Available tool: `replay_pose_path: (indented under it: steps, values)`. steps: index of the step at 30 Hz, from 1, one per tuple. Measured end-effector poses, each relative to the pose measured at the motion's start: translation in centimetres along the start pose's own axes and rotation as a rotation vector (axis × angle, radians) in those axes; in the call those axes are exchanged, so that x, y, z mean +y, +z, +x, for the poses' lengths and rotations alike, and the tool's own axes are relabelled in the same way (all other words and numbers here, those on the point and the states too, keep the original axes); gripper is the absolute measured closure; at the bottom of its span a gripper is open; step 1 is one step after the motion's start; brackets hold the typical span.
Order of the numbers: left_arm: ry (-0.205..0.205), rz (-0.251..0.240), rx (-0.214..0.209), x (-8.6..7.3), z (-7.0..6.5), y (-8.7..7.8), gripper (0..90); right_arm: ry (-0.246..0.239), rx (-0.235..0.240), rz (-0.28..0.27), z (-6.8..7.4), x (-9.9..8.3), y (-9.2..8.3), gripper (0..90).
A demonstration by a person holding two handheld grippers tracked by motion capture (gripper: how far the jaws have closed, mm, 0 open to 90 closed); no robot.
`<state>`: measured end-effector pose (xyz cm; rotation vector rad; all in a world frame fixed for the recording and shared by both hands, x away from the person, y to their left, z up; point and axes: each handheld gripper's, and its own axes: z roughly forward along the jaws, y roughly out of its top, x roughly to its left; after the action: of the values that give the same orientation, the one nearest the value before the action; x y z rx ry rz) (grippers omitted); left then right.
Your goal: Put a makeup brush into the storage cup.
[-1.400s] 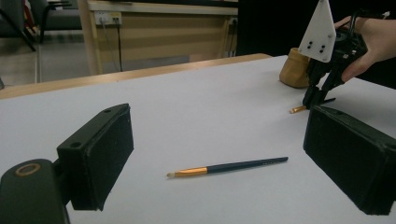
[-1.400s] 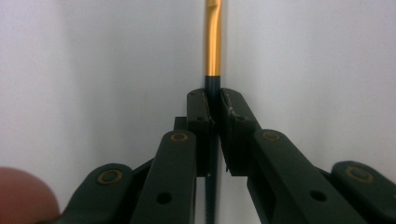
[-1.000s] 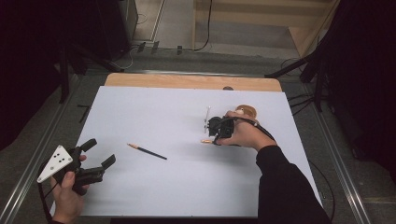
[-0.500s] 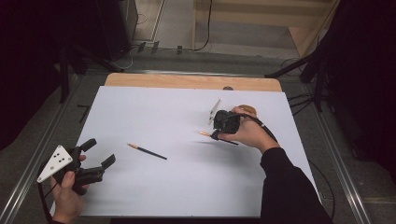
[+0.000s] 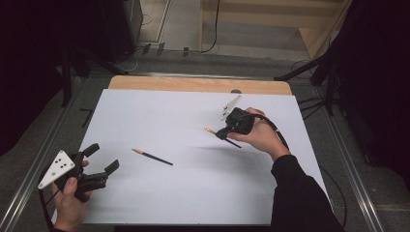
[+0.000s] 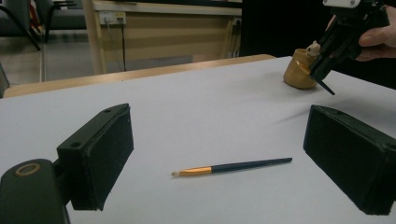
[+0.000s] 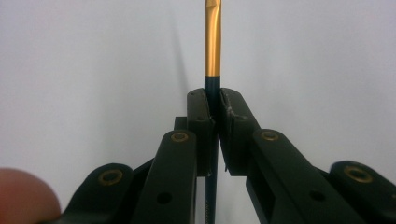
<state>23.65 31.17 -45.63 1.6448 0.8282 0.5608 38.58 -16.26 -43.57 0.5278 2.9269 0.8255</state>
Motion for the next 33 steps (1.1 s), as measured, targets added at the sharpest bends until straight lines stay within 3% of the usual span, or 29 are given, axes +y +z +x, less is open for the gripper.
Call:
replay_pose_path:
  steps: [4,19,33]
  values:
    - [-0.002,-0.001,0.004,0.0,0.1,-0.1,9.1,-0.008,-0.001,-0.053,-0.2,-0.1,-0.4,84.8]
    - [-0.006,-0.004,0.007,0.0,0.2,-0.1,9.1,0.058,0.011,-0.281,-0.5,-1.3,-2.0,84.8]
    - [-0.005,-0.007,0.006,0.0,0.1,0.0,9.0,0.079,0.0,-0.44,-0.5,-2.1,-2.9,84.8]
